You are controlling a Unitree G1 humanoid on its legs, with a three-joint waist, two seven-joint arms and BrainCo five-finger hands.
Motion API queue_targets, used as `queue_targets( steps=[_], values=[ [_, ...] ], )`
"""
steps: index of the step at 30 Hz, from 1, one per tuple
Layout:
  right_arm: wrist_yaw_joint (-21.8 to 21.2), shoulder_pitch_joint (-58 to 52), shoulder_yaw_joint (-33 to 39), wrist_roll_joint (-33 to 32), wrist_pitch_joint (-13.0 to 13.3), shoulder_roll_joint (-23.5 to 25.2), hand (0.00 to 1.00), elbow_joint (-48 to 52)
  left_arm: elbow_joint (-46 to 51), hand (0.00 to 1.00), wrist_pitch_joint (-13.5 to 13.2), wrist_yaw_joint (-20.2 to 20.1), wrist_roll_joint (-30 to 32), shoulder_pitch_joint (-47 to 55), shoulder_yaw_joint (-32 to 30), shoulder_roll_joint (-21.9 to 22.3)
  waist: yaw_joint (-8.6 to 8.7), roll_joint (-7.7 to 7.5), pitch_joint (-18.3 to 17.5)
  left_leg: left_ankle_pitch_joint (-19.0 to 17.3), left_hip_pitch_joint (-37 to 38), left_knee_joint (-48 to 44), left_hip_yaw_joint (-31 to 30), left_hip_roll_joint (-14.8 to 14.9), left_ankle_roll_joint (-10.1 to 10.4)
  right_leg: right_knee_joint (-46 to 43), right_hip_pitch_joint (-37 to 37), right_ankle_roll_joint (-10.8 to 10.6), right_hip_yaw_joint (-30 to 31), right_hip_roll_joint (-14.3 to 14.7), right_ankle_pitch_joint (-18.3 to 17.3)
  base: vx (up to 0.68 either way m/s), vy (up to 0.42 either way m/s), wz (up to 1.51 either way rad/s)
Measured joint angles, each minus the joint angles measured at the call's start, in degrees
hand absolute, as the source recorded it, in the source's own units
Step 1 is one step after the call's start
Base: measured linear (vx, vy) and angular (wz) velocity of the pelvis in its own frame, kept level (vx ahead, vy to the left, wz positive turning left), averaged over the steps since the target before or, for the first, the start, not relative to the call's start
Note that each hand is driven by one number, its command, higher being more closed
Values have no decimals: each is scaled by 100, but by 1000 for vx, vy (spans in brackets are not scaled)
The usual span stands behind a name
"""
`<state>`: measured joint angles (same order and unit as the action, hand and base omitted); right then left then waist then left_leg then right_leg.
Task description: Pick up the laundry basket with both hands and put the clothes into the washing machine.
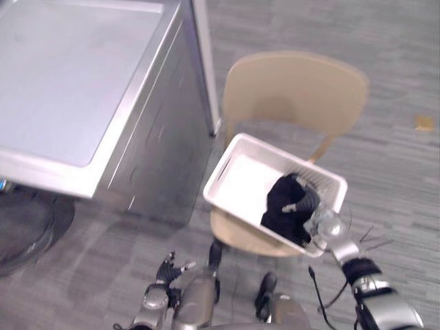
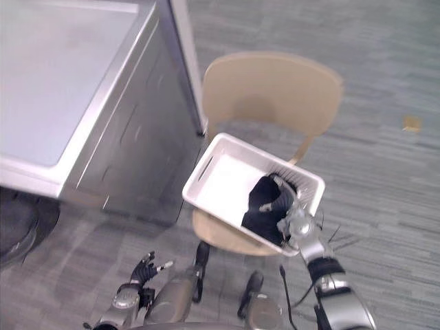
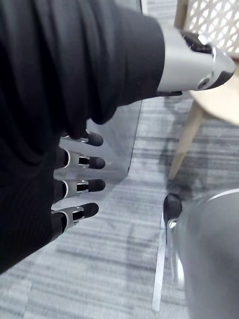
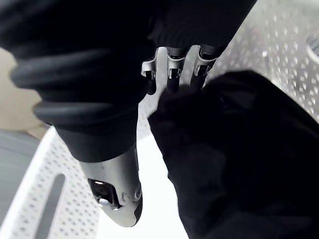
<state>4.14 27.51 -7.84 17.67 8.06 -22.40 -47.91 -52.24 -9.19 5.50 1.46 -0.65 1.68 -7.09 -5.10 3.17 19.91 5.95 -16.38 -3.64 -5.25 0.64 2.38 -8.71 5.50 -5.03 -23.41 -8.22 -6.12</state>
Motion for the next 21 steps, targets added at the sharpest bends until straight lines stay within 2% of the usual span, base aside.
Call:
queue_targets(
  steps=[5,11,12,16,21],
  values=[
    [365,1117,9,112,-241,-277,0,-1100,-5,0,-5,150,-221,-118,3,-26,-176,142,452,352,-318,421,-55,-1,52,-642,745,57,36,-135,-192,-196,24,9],
    [608,1934,-286,471,-400,-494,0,-1817,-32,0,-20,356,-549,-443,68,-5,-257,255,514,659,-945,626,-3,11,64,-1050,1659,81,138,-219,-220,-91,2,-4],
    [648,2001,-350,530,-400,-516,100,-1821,-57,0,-21,361,-576,-518,76,-5,-259,258,516,688,-1004,660,-9,12,77,-1087,1746,81,142,-224,-219,-32,-24,-4],
    [845,2284,-535,610,-408,-644,100,-1817,-163,0,-31,440,-644,-984,299,65,-313,272,521,727,-1263,674,-90,-4,130,-1296,2094,109,131,-275,-264,-12,-37,2],
    [829,2448,-690,461,-453,-785,100,-1574,-168,0,-124,458,-753,-1185,348,310,-335,272,521,766,-1292,670,-177,-14,167,-1506,2182,142,106,-305,-432,26,-59,6]
  ],
)
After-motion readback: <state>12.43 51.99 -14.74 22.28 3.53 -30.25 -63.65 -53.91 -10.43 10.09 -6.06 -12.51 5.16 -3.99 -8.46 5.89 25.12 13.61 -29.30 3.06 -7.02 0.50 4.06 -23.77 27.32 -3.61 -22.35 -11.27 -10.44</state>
